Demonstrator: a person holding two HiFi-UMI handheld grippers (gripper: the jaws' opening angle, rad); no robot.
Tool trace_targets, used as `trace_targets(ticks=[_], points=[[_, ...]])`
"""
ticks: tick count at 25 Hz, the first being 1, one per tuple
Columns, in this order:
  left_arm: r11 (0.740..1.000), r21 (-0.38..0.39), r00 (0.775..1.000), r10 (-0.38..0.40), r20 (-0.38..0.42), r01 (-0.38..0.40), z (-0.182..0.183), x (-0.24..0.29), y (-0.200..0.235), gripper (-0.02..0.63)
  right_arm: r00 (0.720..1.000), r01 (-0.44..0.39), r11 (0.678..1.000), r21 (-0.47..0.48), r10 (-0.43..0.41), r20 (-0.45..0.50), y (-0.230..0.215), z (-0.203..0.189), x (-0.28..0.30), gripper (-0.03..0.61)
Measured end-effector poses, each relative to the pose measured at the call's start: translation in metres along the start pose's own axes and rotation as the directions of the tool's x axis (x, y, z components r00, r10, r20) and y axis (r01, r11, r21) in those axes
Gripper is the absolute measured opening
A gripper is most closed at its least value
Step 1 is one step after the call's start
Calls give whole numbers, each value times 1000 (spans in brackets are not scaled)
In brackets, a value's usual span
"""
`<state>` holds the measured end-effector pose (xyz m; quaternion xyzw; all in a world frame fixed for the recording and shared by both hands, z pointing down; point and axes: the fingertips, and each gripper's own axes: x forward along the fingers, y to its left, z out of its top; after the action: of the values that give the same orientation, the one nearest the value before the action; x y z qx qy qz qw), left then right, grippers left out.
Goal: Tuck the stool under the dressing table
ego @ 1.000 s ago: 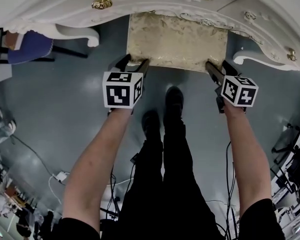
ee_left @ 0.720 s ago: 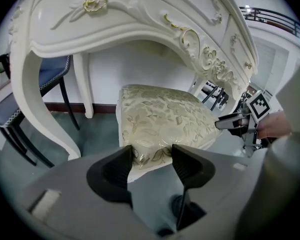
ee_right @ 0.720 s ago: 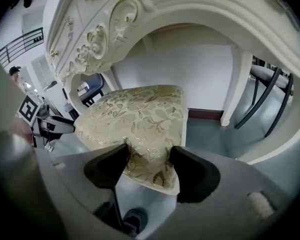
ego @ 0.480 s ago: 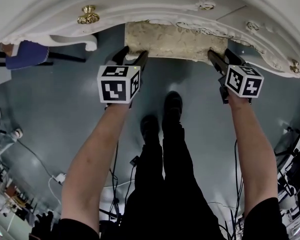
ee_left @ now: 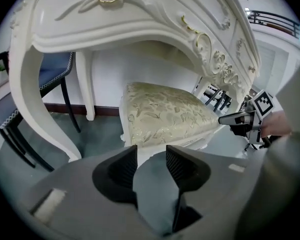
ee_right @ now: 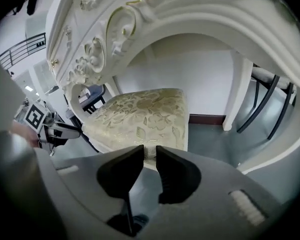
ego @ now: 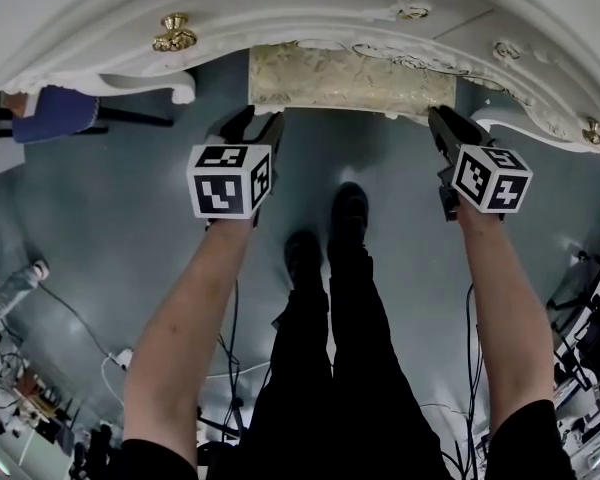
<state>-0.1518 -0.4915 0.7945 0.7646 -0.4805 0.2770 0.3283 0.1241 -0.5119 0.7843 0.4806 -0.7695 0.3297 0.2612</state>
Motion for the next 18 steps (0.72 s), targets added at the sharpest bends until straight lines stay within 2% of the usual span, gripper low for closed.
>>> trace_targets(ticks=[2,5,7,9,15,18], points=[[1000,5,1000,5,-3,-5,2,4,4,186,1000,23,1000,0,-23,2,-1,1,6,79],[996,-72,999,44,18,-43,10,9,13,138,999,32,999,-19,-32,24,-2,4,14,78],[994,-92,997,64,49,-59,16,14,15,139,998,41,998,-50,-38,49,-3,10,18,77],[997,-47,996,61,69,-58,25,20,13,179,996,55,996,-75,-50,72,-7,18,24,77],[996,51,995,64,78,-68,36,31,16,167,987,92,992,-90,-79,142,-16,36,34,77],[996,34,992,75,100,-79,46,36,25,161,984,87,994,-63,-76,160,-16,44,41,77]])
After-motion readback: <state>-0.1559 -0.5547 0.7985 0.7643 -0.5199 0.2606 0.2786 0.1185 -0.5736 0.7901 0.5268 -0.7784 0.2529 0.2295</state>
